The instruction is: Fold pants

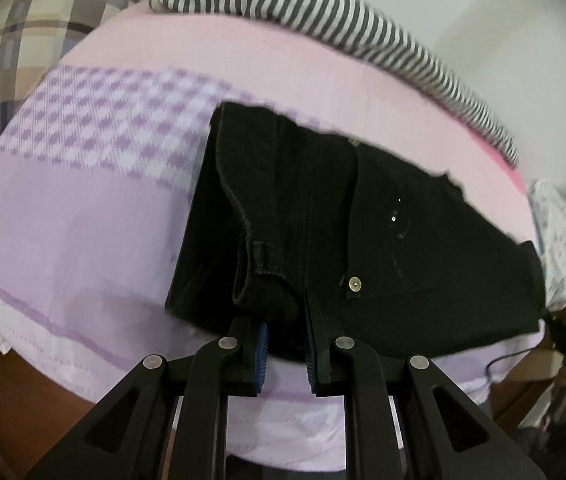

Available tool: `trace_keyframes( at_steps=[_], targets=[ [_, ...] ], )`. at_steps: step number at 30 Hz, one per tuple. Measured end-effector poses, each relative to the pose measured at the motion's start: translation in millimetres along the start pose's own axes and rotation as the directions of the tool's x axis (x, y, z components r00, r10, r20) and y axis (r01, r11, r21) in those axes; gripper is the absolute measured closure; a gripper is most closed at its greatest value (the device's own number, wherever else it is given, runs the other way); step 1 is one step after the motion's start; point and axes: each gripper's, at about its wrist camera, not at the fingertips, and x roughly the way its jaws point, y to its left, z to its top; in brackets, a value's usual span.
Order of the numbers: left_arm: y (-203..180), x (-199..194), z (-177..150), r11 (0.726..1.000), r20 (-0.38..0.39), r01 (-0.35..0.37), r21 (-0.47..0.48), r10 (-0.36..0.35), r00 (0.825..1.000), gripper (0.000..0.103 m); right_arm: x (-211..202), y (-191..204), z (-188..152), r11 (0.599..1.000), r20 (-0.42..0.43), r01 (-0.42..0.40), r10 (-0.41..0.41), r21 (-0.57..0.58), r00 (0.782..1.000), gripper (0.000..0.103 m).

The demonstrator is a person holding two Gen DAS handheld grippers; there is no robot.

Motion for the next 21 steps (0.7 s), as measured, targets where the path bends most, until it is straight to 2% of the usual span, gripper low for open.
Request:
trace_keyframes(
  at_steps=[3,8,13,15,18,21],
  targets=[
    [-3,12,-9,0.998,-0.012,-0.059,0.034,0.06,0.998,0.087,12,-5,-5,1.0,-0.032,0.015,-0.015,0.011,0.999,0.099],
    [-9,12,-12,0.993,-0.003,-0.102,0.067,0.102,0.995,0.083,24,-9,-7,1.0,-0.049,0.014,-0.014,0.006,0.999,0.099],
    [-9,2,-12,0.997,-0.009,-0.074,0.014,0.075,0.997,0.08,24,-21,-1,0.993,-0.045,-0.087,0.091,0.081,0.995,0.094],
    [-10,-6,-14,0.998,-0.004,-0.065,0.009,0.065,0.998,0.075,23,-25,2,0.987,-0.041,-0.121,0.126,0.102,0.991,0.094],
    [-14,-22,-22,0.991,0.014,-0.131,0.035,0.131,0.991,0.073,24,-31,6,0.976,-0.033,-0.171,0.177,0.132,0.984,0.094],
    [-22,-43,-30,0.986,0.056,-0.153,0.07,0.149,0.987,0.072,26,-36,10,0.965,-0.027,-0.205,0.212,0.163,0.977,0.092]
  ],
)
